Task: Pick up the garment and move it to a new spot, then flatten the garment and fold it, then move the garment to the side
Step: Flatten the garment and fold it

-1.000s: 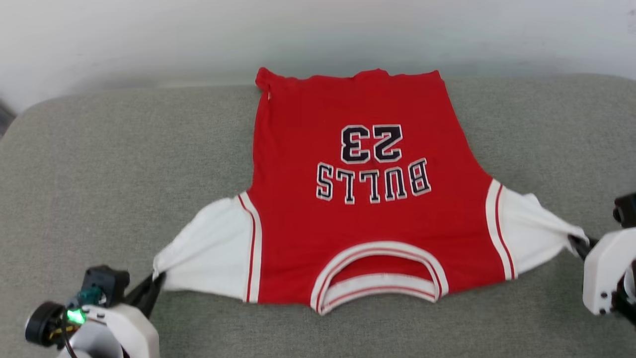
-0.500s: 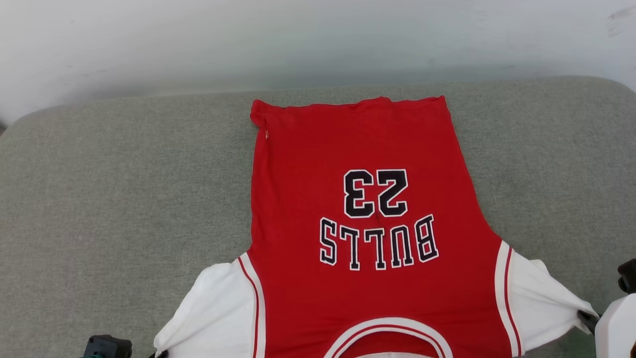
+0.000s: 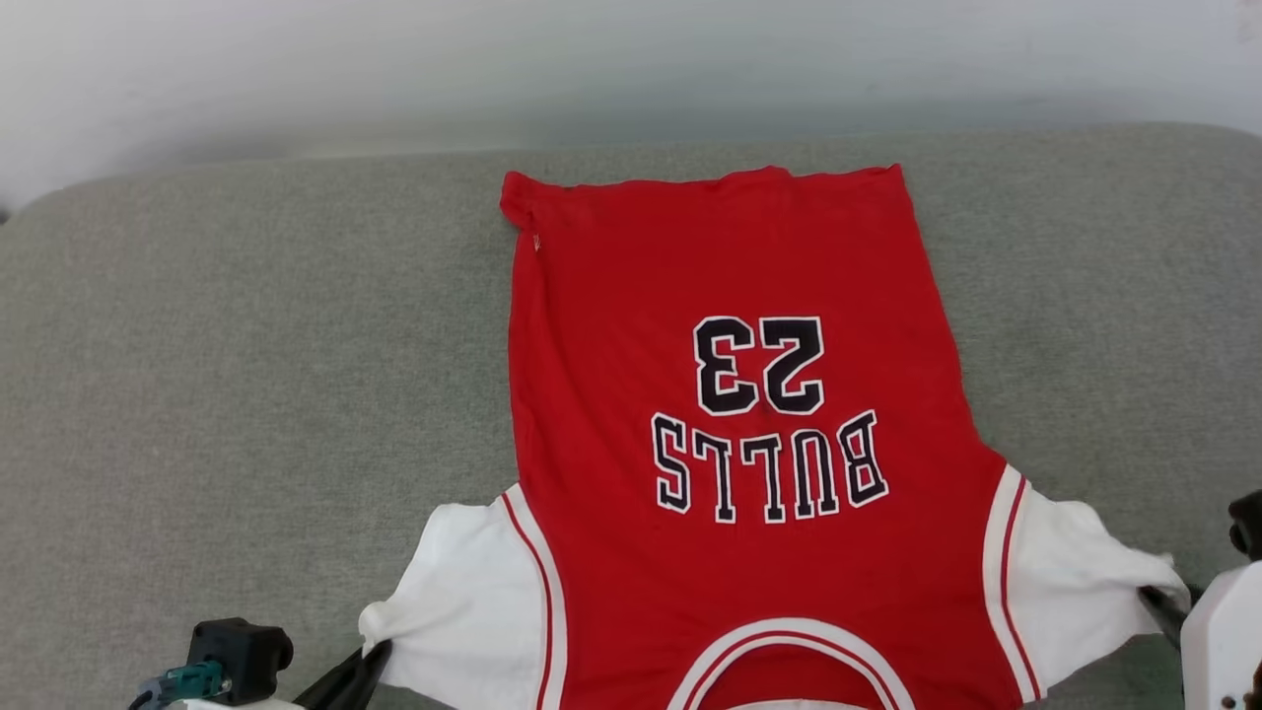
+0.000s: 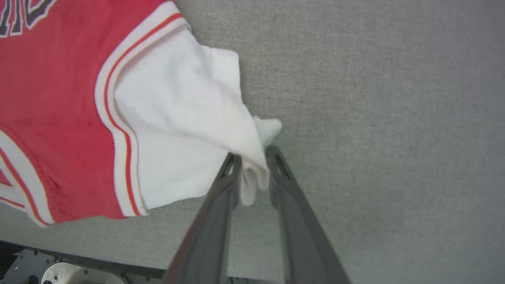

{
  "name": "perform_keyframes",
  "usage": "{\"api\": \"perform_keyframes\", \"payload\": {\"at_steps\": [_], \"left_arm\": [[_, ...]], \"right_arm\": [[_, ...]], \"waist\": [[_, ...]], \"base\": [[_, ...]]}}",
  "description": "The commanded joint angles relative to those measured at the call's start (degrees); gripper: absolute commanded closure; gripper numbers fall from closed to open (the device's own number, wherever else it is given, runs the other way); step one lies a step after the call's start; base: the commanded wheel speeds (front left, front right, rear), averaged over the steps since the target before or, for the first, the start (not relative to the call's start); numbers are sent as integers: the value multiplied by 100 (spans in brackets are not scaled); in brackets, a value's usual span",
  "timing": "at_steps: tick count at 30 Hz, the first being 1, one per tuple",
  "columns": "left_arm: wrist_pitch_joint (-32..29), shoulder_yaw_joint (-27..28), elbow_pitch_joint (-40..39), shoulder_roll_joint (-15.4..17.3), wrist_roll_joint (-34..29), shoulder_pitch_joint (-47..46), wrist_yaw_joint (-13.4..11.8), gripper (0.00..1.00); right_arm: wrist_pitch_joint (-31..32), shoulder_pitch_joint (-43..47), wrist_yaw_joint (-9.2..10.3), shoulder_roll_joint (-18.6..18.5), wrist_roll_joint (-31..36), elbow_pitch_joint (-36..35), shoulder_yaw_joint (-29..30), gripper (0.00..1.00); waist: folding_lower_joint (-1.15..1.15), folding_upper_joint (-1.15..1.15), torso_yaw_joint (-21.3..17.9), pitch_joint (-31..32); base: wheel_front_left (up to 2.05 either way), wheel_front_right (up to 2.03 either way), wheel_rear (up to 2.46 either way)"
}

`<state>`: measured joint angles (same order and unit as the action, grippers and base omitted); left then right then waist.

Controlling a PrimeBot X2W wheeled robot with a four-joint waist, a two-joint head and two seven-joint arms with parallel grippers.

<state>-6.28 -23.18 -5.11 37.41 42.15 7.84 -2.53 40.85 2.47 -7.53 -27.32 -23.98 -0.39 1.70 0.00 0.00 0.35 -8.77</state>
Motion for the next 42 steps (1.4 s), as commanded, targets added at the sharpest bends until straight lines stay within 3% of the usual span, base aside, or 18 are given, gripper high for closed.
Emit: {"api": "perform_keyframes", "payload": {"at_steps": [1, 9, 13, 14, 15, 18, 24, 30, 42], "left_arm": [[-74, -4, -183, 18, 45, -47, 14, 100], [-458, 5, -1224, 267, 146, -30, -43, 100], [-555, 3, -1535, 295, 203, -137, 0, 100], [-609, -39, -1720, 296, 174, -224, 47, 100], [-609, -39, -1720, 296, 174, -224, 47, 100], [-667, -160, -1967, 242, 83, -443, 153, 100], [-638, -389, -2105, 36, -73, -829, 312, 100], [-554, -497, -2108, -142, -149, -1036, 381, 100], [-348, -627, -1932, -333, -245, -1286, 531, 100]], "right_arm": [[60, -160, 6, -82, -38, -151, -7, 0], [825, -1341, 6, -117, -352, -932, 161, 0], [1417, -2098, 6, -93, -372, -865, 127, 0], [1832, -2663, 6, -140, -304, -731, 114, 0], [1832, -2663, 6, -140, -304, -731, 114, 0], [2365, -3765, 6, -109, -105, -373, 193, 0], [2407, -5043, 6, -182, 550, 417, 274, 0], [2226, -5756, 6, -311, 1039, 1036, 247, 0], [2108, -6397, 5, -251, 1597, 2133, 627, 0]], "waist": [[0, 0, 95, -125], [0, 0, 440, -838], [0, 0, 617, -1205], [0, 0, 774, -1462], [0, 0, 774, -1462], [0, 0, 1137, -1920], [0, 0, 1647, -2399], [0, 0, 1968, -2660], [0, 0, 2360, -3018]], "base": [[0, 0, 0], [0, 0, 0], [0, 0, 0], [0, 0, 0], [0, 0, 0], [0, 0, 0], [0, 0, 0], [0, 0, 0], [0, 0, 0]]}}
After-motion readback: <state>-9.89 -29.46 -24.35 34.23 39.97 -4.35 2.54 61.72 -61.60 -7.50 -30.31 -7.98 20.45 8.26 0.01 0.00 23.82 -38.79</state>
